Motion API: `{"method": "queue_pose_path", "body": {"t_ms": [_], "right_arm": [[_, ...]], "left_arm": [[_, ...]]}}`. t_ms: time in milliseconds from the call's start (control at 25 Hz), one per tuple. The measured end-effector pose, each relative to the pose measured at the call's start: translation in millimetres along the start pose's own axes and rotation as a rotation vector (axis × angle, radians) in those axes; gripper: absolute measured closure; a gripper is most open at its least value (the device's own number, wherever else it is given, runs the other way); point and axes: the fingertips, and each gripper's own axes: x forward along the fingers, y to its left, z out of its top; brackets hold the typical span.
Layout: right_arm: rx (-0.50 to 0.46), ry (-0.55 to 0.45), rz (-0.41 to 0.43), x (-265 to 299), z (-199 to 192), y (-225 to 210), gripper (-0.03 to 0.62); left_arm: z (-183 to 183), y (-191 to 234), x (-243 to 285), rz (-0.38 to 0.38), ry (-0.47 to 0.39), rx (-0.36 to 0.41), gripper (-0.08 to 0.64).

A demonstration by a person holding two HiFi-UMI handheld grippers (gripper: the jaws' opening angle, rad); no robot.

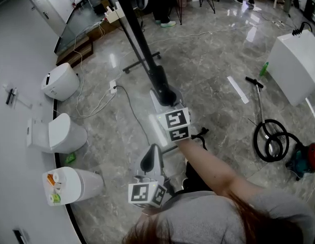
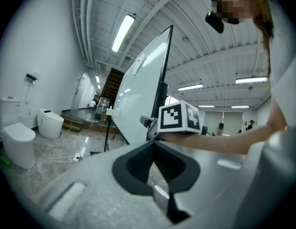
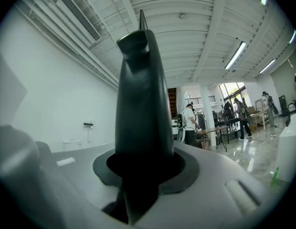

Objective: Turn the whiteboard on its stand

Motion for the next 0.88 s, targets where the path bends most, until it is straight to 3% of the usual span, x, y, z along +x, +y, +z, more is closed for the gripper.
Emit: {"method": "queue_pose_path", "body": {"t_ms": [240, 400, 880], "right_arm": [[-0.001, -0.01, 0.004, -18.4, 2.6, -0.8, 0.469], [0.006, -0.002, 0.01, -35.0, -1.5, -2.7, 0.468], [0.031, -0.002, 0.061, -73.7, -0.6, 7.7, 0.446]], "left_arm": [[-12.7, -23.7, -14.3, -0.02, 0.027, -0.008, 0.561], [-6.6, -34.9, -20.2, 0.01, -0.001, 0.018, 0.561], [-12.9, -76.9, -31.6, 0.064, -0.02, -0.01, 0.561]]}}
